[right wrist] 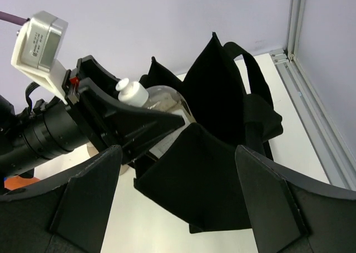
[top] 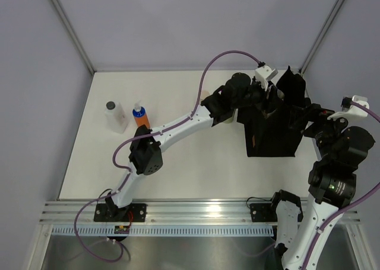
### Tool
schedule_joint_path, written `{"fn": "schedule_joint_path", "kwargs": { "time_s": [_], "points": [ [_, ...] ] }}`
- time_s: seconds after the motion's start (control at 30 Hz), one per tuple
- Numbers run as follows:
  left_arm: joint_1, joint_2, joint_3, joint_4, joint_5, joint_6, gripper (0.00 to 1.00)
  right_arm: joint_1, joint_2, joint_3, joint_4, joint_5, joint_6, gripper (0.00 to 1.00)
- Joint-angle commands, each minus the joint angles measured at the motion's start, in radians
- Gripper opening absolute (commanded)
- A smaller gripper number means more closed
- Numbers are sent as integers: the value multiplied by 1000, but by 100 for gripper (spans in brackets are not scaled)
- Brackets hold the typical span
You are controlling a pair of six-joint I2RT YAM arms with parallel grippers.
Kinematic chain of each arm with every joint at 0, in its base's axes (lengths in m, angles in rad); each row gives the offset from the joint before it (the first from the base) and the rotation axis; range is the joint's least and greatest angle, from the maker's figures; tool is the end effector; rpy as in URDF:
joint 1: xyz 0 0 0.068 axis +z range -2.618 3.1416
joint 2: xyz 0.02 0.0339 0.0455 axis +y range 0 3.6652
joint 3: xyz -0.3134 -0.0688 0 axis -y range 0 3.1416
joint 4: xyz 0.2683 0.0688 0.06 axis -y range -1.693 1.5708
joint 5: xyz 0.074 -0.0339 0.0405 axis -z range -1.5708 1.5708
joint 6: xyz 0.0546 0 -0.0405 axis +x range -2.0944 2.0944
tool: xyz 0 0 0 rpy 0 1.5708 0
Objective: Place the personal care products into the canvas bag
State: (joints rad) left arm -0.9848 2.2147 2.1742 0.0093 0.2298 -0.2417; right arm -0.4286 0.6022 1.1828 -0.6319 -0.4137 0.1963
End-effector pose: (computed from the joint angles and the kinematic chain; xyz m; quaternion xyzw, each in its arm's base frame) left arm 0.3246 -0.5116 0.4093 0.3333 0.6357 -0.4652 0.5180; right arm 0.0791 -0.0120 0.4820 0.0835 0.7187 0.0698 0.6868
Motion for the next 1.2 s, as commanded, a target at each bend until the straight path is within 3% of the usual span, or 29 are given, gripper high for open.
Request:
{"fn": "schedule_joint_path", "kwargs": {
  "time_s": [0.0, 0.27, 0.57, 0.7, 0.73, 0.83, 1.17],
  "points": [
    [-2, -130, 67, 69, 98, 67, 0, -9, 1, 6, 40, -27, 8, 91],
    [1, -1, 202, -5, 86, 134, 0, -13, 8, -3, 38, -53, 9, 91],
    [-6, 57, 171, 11, 120, 130, 10, -16, 11, -18, 52, -66, 11, 91],
    [-12, 57, 162, 14, 129, 125, 33, -16, 8, -29, 57, -65, 9, 91],
    [-12, 57, 164, 17, 126, 124, 45, -18, 7, -31, 58, -65, 8, 91],
    [-14, 56, 162, 23, 121, 117, 56, -19, 2, -40, 60, -65, 6, 91],
    [-14, 46, 141, 41, 88, 104, 78, -24, -4, -46, 61, -65, -6, 91]
  ]
}}
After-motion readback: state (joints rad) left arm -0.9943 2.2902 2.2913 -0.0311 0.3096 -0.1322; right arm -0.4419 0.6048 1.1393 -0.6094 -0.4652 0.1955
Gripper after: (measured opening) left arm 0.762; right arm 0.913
